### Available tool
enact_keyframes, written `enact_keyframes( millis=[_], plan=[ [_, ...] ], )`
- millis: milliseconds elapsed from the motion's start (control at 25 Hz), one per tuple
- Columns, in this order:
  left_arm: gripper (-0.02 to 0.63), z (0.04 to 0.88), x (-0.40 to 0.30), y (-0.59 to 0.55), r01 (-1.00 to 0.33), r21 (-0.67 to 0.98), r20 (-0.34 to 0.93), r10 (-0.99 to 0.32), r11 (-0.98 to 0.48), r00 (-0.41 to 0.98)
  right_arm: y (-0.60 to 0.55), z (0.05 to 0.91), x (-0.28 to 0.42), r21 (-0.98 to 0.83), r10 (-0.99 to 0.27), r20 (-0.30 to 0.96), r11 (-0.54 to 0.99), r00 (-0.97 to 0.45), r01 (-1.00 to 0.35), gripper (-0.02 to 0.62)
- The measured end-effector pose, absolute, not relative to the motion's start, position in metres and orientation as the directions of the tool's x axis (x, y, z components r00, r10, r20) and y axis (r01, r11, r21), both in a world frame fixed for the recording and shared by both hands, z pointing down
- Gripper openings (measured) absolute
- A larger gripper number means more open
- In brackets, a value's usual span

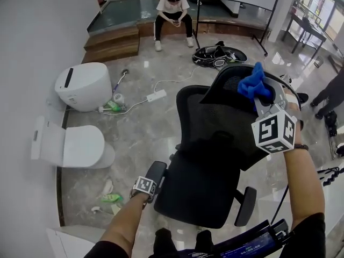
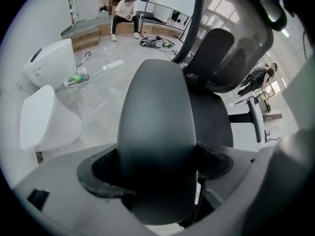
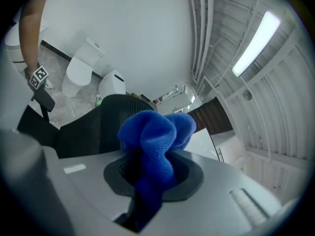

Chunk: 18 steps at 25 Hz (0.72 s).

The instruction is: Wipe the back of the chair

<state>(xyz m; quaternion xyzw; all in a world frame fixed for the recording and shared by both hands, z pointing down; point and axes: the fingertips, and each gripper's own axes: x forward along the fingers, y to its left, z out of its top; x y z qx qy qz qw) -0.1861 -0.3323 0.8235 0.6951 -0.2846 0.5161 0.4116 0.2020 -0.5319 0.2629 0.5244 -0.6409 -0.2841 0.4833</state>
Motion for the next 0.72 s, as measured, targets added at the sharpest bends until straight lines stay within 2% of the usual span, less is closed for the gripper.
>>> enact_keyframes(
  millis=[240, 400, 480, 600, 720],
  plan=[
    [0.46, 0.825, -0.185, -0.334, -0.82, 0.286, 0.951, 0.044, -0.496, 0.305, -0.489, 0.265, 0.269, 0.884, -0.907, 0.385, 0.311, 0.168, -0.35, 0.066],
    [0.463, 0.825, -0.184, -0.332, -0.82, 0.291, 0.951, 0.056, -0.494, 0.304, -0.472, 0.258, 0.281, 0.889, -0.903, 0.374, 0.284, 0.213, -0.36, 0.066],
    [0.465, 0.825, -0.183, -0.331, -0.822, 0.288, 0.954, 0.067, -0.492, 0.293, -0.478, 0.26, 0.254, 0.894, -0.928, 0.341, 0.272, 0.147, -0.356, 0.067],
    [0.469, 0.826, -0.187, -0.327, -0.824, 0.29, 0.954, 0.078, -0.487, 0.29, -0.498, 0.279, 0.175, 0.894, -0.947, 0.322, 0.309, -0.014, -0.324, 0.067],
    [0.474, 0.828, -0.187, -0.324, -0.825, 0.309, 0.948, 0.087, -0.473, 0.305, -0.519, 0.301, 0.103, 0.897, -0.938, 0.327, 0.347, -0.118, -0.274, 0.067]
  ],
)
